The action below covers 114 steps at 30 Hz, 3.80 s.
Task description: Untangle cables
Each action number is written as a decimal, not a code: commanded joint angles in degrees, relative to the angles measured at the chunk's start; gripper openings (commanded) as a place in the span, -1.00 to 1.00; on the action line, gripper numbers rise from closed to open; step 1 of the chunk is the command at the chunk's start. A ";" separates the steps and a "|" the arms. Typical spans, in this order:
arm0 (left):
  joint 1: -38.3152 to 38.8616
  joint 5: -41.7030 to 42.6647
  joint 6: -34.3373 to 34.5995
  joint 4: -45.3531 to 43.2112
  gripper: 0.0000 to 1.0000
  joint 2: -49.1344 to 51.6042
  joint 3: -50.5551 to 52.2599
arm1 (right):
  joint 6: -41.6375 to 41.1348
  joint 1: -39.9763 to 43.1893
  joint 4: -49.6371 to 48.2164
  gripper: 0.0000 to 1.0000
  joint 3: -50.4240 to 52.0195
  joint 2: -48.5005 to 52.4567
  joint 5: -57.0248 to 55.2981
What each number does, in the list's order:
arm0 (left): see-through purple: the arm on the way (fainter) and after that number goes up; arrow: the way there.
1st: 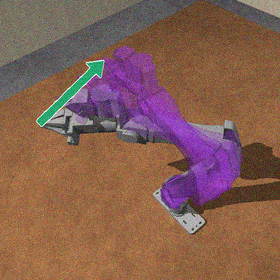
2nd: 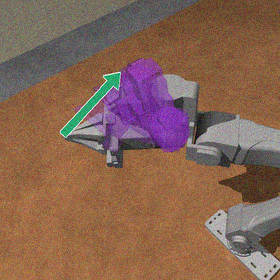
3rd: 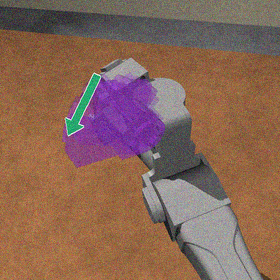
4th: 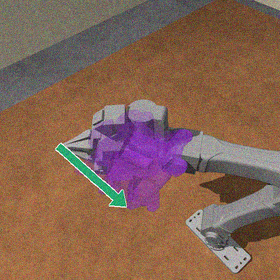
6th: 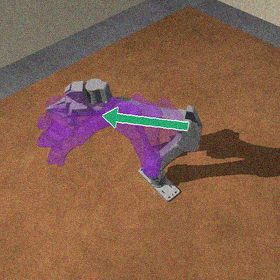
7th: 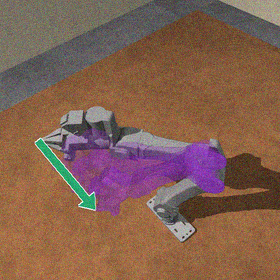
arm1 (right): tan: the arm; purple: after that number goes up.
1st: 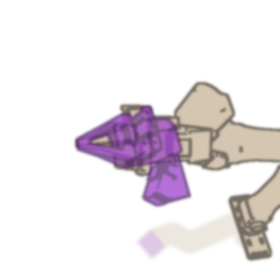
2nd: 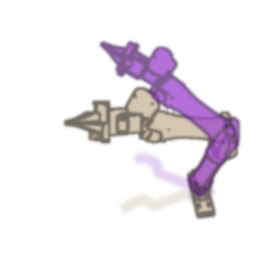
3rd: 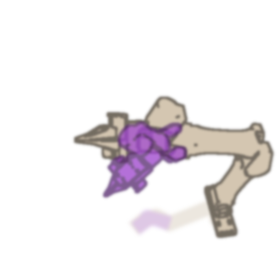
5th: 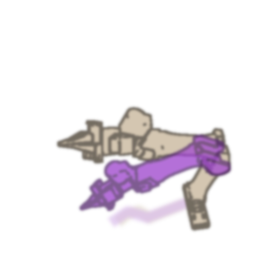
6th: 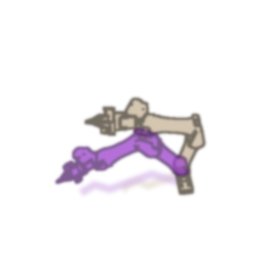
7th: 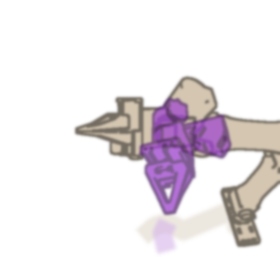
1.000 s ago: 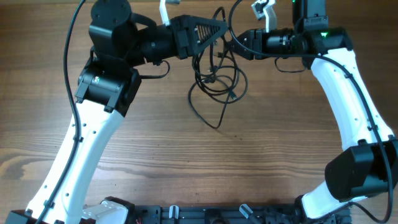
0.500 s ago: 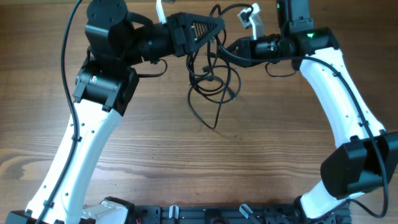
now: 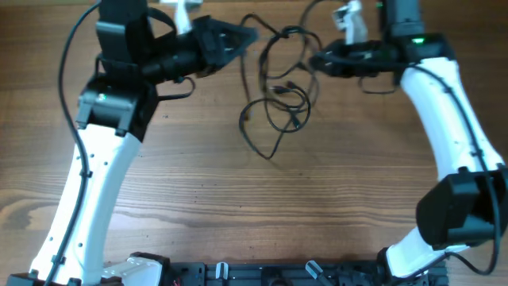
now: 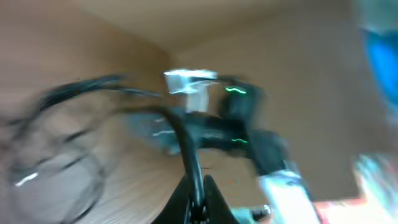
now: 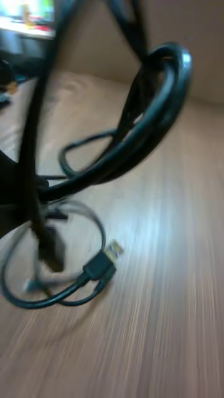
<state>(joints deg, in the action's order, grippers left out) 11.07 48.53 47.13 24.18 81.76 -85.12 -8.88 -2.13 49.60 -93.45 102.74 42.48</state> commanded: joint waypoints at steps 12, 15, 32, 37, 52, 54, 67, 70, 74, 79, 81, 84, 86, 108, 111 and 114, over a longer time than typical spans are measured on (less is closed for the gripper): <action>-2.99 -47.01 -22.23 25.44 -0.92 -1.07 -0.37 | -8.11 12.61 9.79 -0.92 0.20 -5.84 -25.09; -2.99 -50.58 -23.04 27.26 -0.92 -1.07 -0.37 | -8.28 14.01 9.57 -0.91 0.20 -5.86 -24.87; -3.50 -68.24 -26.99 28.17 -0.92 3.56 -0.37 | -8.13 20.94 10.99 -0.92 0.20 -5.84 -26.29; -7.30 -77.96 -23.93 29.57 -0.92 4.52 -0.37 | -9.25 26.56 12.02 -0.92 0.20 -5.84 -24.59; -12.68 -48.70 -22.91 28.72 -0.92 5.64 -0.37 | 4.46 27.61 13.92 -0.91 0.02 -5.79 -11.34; -12.68 -42.32 -22.91 28.09 -0.92 5.64 -0.37 | 4.50 25.38 13.88 -0.91 -0.50 -5.81 -12.50; -6.67 -27.34 -22.69 24.94 -0.92 5.64 -0.37 | -6.08 17.73 14.60 -0.92 -31.95 -4.98 -16.68; -3.52 -27.34 -22.69 22.51 -0.92 5.64 -0.37 | -6.32 17.75 15.39 -0.92 -39.78 -3.93 -24.65; 0.04 -27.82 -22.69 19.82 -0.92 5.64 -0.37 | -6.27 19.34 14.51 -0.92 -44.72 -2.89 -36.46; 3.98 -32.20 -22.69 19.28 -0.92 5.64 -0.37 | -6.29 25.35 10.25 -0.91 -44.96 -1.55 -44.22; 5.03 -32.81 -22.71 19.12 -0.92 5.64 -0.37 | -6.56 28.26 9.27 -0.91 -44.94 -0.46 -44.24; 6.14 -33.03 -22.71 18.67 -0.92 5.66 -0.37 | -6.58 32.30 7.93 -0.92 -44.94 1.79 -44.26; 6.62 -33.03 -22.69 18.56 -0.92 5.66 -0.37 | -6.25 34.75 6.86 -0.91 -44.92 3.91 -44.22; 7.10 -33.00 -22.69 18.43 -0.92 5.70 -0.37 | -6.86 35.04 16.31 -0.91 -44.83 30.86 -36.68; 7.10 -32.98 -22.69 18.45 -0.92 5.70 -0.37 | -10.14 35.39 18.25 -0.78 -44.81 33.40 -36.68; 7.10 -32.98 -22.69 18.53 -0.92 5.70 -0.37 | -10.84 35.54 19.98 -0.63 -44.81 35.45 -36.76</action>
<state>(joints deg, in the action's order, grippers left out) 17.91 16.14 24.32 43.03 87.13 -84.99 -16.71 33.17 68.36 -137.82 135.66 5.06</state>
